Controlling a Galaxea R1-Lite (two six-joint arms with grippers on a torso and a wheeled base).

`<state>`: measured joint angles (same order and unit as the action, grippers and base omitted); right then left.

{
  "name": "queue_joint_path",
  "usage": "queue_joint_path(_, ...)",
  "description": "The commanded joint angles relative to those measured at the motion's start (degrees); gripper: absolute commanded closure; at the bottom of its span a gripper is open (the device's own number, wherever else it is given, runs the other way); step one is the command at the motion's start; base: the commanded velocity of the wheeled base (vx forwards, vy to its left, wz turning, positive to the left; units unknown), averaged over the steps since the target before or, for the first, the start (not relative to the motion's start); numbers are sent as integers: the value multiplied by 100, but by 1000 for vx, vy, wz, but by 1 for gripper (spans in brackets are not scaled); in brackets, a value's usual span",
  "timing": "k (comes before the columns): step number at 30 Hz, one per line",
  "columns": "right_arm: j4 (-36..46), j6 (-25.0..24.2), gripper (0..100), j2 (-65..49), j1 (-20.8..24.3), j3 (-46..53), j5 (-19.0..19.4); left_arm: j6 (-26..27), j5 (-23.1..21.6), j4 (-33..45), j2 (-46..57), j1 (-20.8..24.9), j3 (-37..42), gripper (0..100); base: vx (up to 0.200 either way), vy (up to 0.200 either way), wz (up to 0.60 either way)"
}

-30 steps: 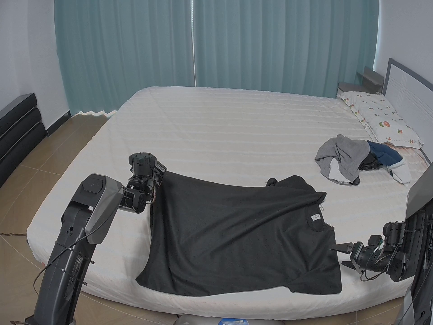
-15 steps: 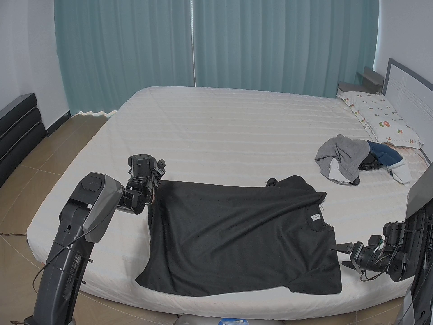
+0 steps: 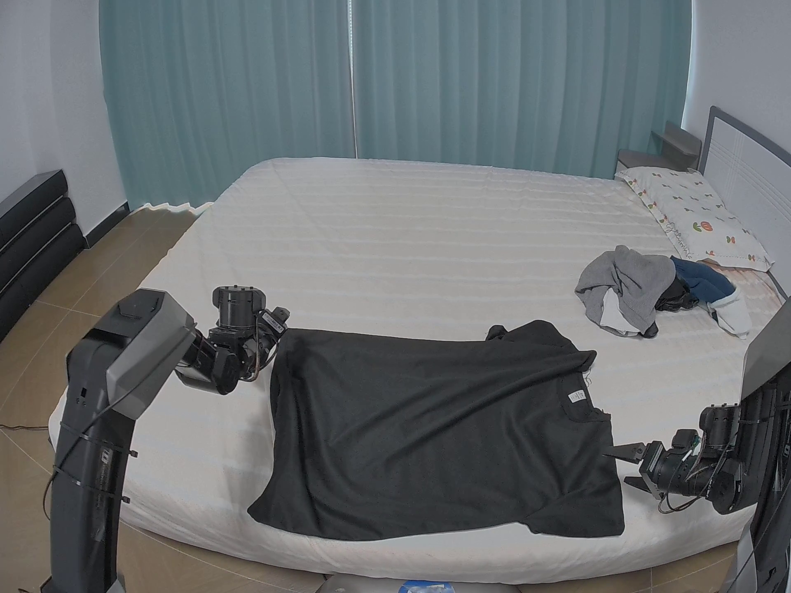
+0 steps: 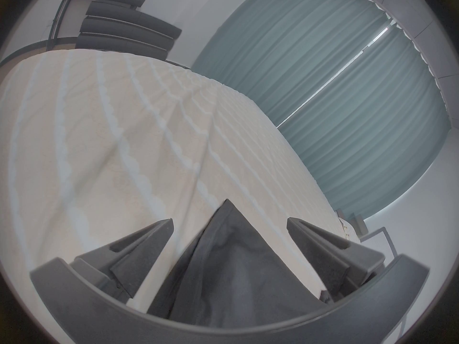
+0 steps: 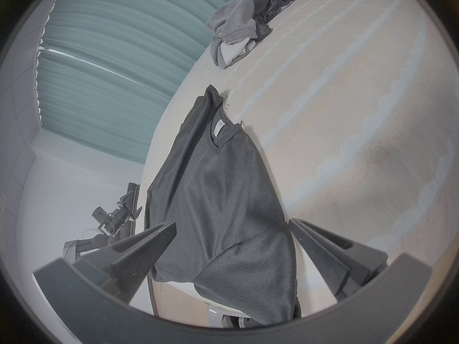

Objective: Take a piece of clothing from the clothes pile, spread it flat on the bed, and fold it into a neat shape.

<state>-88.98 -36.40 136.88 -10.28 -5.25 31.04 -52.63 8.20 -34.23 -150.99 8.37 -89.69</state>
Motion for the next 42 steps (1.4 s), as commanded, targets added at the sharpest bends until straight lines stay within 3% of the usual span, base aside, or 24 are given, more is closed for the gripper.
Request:
queue_joint_path(1,-102,1,0,-12,-9,7,34,-46,-460,-259,1397,-20,1392,0,0,0,0)
queue_joint_path(4,-102,1,0,-12,-18,7,34,-63,-460,-207,1590,103,1630,0,0,0,0)
queue_joint_path(12,-102,-7,0,-56,-27,33,52,-644,-636,-330,2540,639,3871,0,0,0,0)
queue_joint_path(15,-102,1,0,-56,-36,33,52,-688,-636,-418,2636,709,4143,0,0,0,0)
queue_joint_path(16,-102,1,0,-47,-36,33,52,-705,-636,-690,2777,841,4767,0,0,0,0)
queue_joint_path(22,-102,1,0,-47,-36,33,60,-767,-627,-1464,2882,1017,5831,0,-200,0,0)
queue_joint_path(28,-102,1,0,-47,-36,33,60,-723,-636,-1912,2856,1017,6376,0,-200,0,0)
queue_joint_path(42,-102,1,0,-47,-36,33,60,-354,-135,-2923,2118,1360,6974,0,0,0,0)
